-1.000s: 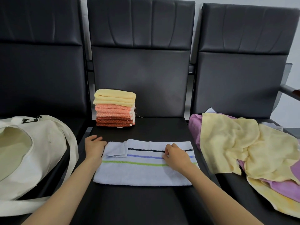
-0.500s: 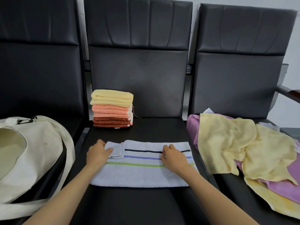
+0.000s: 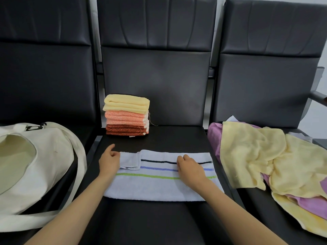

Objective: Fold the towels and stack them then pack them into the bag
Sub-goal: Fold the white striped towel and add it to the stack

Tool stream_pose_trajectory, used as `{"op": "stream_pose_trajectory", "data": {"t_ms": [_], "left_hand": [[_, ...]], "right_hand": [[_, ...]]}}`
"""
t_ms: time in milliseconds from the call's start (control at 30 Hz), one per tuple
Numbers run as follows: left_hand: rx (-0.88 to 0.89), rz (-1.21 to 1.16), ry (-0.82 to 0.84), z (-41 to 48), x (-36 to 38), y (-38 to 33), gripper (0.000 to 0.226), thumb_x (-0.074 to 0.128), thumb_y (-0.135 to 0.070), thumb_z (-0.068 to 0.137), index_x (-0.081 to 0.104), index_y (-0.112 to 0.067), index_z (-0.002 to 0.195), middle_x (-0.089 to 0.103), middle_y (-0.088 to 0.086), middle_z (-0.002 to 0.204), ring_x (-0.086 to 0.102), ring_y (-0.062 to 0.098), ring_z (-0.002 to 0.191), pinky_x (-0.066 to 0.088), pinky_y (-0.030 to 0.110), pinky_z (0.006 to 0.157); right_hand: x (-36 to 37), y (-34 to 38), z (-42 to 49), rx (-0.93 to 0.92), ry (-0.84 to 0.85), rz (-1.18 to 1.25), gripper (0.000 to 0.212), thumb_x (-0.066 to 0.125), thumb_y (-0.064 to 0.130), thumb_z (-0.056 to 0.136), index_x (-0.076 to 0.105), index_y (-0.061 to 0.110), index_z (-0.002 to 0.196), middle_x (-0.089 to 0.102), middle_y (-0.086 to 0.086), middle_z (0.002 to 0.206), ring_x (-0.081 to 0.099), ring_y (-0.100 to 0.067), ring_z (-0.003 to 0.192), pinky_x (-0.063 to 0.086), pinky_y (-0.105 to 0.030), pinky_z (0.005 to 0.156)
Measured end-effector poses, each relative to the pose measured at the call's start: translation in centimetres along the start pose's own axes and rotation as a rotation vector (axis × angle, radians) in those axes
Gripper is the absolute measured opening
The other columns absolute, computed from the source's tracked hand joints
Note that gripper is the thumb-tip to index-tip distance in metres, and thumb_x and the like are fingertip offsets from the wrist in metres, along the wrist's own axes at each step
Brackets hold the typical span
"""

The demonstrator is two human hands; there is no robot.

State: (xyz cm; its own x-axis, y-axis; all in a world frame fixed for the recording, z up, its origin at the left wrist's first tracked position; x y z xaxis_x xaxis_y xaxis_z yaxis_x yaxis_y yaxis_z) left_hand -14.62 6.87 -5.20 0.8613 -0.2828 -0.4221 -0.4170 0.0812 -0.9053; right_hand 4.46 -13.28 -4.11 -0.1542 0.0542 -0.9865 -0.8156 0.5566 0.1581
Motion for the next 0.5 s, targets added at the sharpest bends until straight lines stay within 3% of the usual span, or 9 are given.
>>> {"op": "stream_pose_trajectory", "data": {"t_ms": [67,133,200,300,400,500], "left_hand": [[-0.034,0.07,0.058,0.1,0.4,0.3,0.037,0.05,-0.011,0.097,0.054,-0.008,0.133,0.061,0.011,0.119,0.053,0.027,0.12,0.037,0.03,0.096],[-0.038,0.185,0.095,0.3,0.8,0.6,0.039,0.057,-0.017,0.095,0.053,-0.003,0.131,0.058,0.015,0.123,0.054,0.029,0.115,0.039,0.031,0.09],[-0.019,0.286,0.102,0.6,1.2,0.9,0.043,0.064,-0.024,0.09,0.052,-0.001,0.125,0.057,0.017,0.118,0.056,0.029,0.106,0.04,0.031,0.081],[0.033,0.422,0.076,0.9,1.2,0.9,0.027,0.065,-0.03,0.089,0.057,-0.007,0.101,0.056,0.012,0.108,0.056,0.024,0.089,0.04,0.031,0.07],[0.15,0.463,0.018,0.6,0.9,0.0,0.025,0.066,-0.029,0.088,0.049,-0.015,0.077,0.051,0.005,0.087,0.051,0.021,0.077,0.036,0.029,0.061],[0.224,0.474,0.02,-0.1,1.0,-1.3,0.025,0.064,-0.025,0.089,0.043,-0.016,0.078,0.049,0.001,0.07,0.049,0.018,0.064,0.032,0.029,0.053]], "right_hand": [[0.2,1.6,0.0,-0.095,0.008,0.144,0.017,0.042,0.013,0.096,0.053,0.01,0.11,0.048,-0.003,0.101,0.051,-0.024,0.101,0.039,-0.031,0.071],[0.2,3.5,0.1,-0.145,0.038,0.329,0.021,0.046,0.02,0.097,0.058,0.011,0.111,0.053,-0.002,0.105,0.053,-0.02,0.099,0.043,-0.03,0.08],[0.4,5.7,0.7,-0.151,0.064,0.449,0.025,0.048,0.026,0.098,0.06,0.012,0.114,0.054,-0.002,0.105,0.052,-0.016,0.095,0.044,-0.029,0.086],[1.3,8.9,2.3,-0.143,0.121,0.5,0.032,0.051,0.03,0.097,0.057,0.011,0.122,0.055,-0.004,0.106,0.054,-0.02,0.102,0.043,-0.031,0.09],[2.5,10.0,3.9,0.002,0.14,0.526,0.036,0.052,0.038,0.095,0.056,0.01,0.116,0.06,-0.009,0.114,0.054,-0.026,0.109,0.046,-0.037,0.089],[3.1,10.3,4.5,0.106,0.138,0.494,0.051,0.051,0.053,0.091,0.054,0.009,0.117,0.059,-0.009,0.118,0.052,-0.027,0.114,0.044,-0.037,0.088]]}}
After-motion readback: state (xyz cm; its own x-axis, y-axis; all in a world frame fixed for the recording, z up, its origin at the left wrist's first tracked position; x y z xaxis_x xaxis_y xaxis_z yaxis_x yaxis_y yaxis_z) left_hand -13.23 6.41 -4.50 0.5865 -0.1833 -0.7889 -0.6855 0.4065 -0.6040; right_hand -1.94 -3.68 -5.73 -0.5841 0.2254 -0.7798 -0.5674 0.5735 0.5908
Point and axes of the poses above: each hand's wrist, its own z-axis towards the middle knuckle, its own x-axis out of the palm, y = z × x, the point moved 6 cm from there along z, towards the middle knuckle
